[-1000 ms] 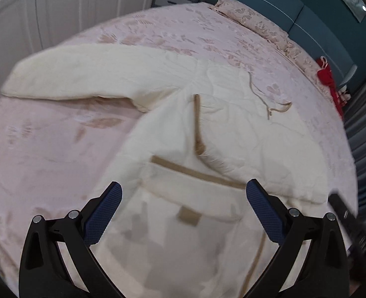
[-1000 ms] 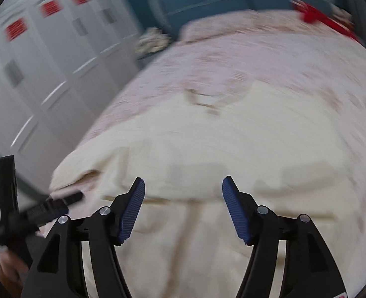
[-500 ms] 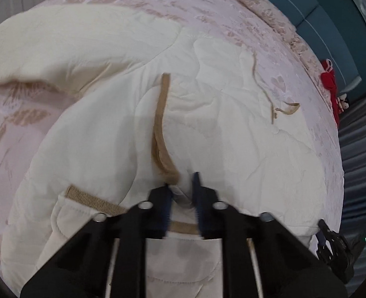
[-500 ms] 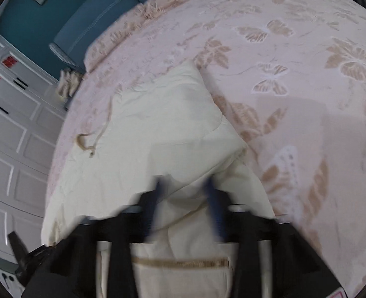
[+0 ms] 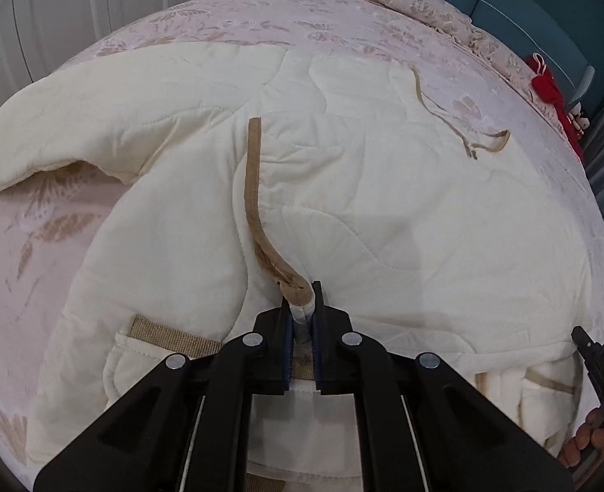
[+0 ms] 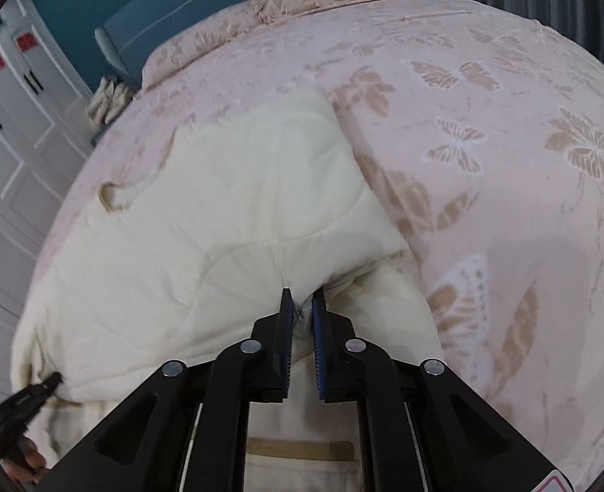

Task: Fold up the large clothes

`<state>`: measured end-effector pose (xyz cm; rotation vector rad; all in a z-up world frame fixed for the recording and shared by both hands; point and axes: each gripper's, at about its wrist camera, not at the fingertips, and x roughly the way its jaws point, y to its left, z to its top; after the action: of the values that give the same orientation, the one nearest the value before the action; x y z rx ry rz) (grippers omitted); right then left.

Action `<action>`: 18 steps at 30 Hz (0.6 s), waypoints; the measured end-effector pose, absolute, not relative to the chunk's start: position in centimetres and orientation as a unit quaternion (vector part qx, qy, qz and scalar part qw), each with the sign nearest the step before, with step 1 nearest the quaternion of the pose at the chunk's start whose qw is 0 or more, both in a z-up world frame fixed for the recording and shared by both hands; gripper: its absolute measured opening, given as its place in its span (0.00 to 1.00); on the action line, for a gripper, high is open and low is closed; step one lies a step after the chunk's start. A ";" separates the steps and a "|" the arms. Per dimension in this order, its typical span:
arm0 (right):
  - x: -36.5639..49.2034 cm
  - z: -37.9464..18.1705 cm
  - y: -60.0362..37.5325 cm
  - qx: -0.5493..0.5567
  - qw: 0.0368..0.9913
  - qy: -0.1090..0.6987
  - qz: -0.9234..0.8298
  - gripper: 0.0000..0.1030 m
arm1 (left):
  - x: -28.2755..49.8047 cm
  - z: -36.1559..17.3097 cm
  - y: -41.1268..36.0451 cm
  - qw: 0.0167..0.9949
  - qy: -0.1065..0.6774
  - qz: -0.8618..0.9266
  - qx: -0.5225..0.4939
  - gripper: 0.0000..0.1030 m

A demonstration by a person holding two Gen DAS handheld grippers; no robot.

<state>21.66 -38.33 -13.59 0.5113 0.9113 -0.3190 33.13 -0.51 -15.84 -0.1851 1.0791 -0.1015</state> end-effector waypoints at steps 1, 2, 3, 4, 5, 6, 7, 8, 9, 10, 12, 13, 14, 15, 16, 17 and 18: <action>21.9 -13.9 -38.1 0.232 0.855 0.438 -0.152 0.09 | 33.0 -16.1 -0.6 0.855 0.510 -0.047 -0.082 0.06; 22.0 -14.1 -38.0 0.223 0.855 0.442 -0.154 0.09 | 32.9 -16.2 -0.7 0.857 0.508 -0.045 -0.078 0.06; 22.2 -14.1 -38.0 0.219 0.855 0.444 -0.156 0.09 | 32.9 -16.3 -0.9 0.858 0.506 -0.044 -0.073 0.06; 22.2 -13.9 -37.9 0.217 0.854 0.444 -0.159 0.10 | 32.8 -16.3 -1.0 0.860 0.503 -0.042 -0.068 0.06; 22.0 -13.6 -38.0 0.219 0.854 0.444 -0.163 0.11 | 32.7 -16.3 -1.1 0.861 0.502 -0.040 -0.066 0.06; 21.4 -13.4 -38.1 0.223 0.854 0.441 -0.164 0.13 | 32.6 -16.3 -1.1 0.863 0.500 -0.039 -0.064 0.06; 20.9 -12.9 -38.1 0.228 0.853 0.438 -0.169 0.13 | 32.4 -16.3 -1.2 0.863 0.499 -0.039 -0.064 0.06; 20.2 -12.1 -38.2 0.229 0.853 0.433 -0.179 0.14 | 32.2 -16.3 -1.1 0.864 0.498 -0.040 -0.066 0.06; 19.4 -11.1 -38.0 0.222 0.855 0.424 -0.199 0.15 | 32.2 -16.3 -1.1 0.864 0.498 -0.041 -0.067 0.06; 18.6 -9.9 -37.7 0.212 0.861 0.408 -0.218 0.18 | 32.4 -16.3 -1.2 0.864 0.498 -0.043 -0.067 0.06; 17.6 -7.7 -36.3 0.204 0.879 0.373 -0.215 0.23 | 32.3 -16.3 -1.5 0.865 0.496 -0.043 -0.065 0.06; 18.1 -6.9 -35.0 0.201 0.885 0.374 -0.189 0.23 | 32.3 -16.3 -1.6 0.866 0.494 -0.040 -0.062 0.06; 19.3 -6.8 -33.6 0.186 0.888 0.389 -0.158 0.21 | 32.3 -16.4 -1.7 0.867 0.493 -0.038 -0.061 0.06; 20.4 -6.9 -32.5 0.169 0.890 0.401 -0.140 0.17 | 32.3 -16.4 -1.9 0.868 0.492 -0.035 -0.058 0.06; 21.6 -7.4 -30.9 0.146 0.891 0.413 -0.120 0.16 | 32.1 -16.4 -2.0 0.868 0.491 -0.033 -0.056 0.06; 22.7 -8.4 -29.7 0.131 0.889 0.426 -0.107 0.15 | 32.1 -16.4 -2.0 0.868 0.492 -0.031 -0.055 0.06; 23.4 -9.3 -29.1 0.127 0.883 0.440 -0.102 0.13 | 32.1 -16.3 -2.0 0.868 0.492 -0.033 -0.055 0.07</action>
<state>23.42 -29.14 -9.29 0.2651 0.9153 -0.2117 32.08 -1.98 -16.34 -0.1152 1.0294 -0.0681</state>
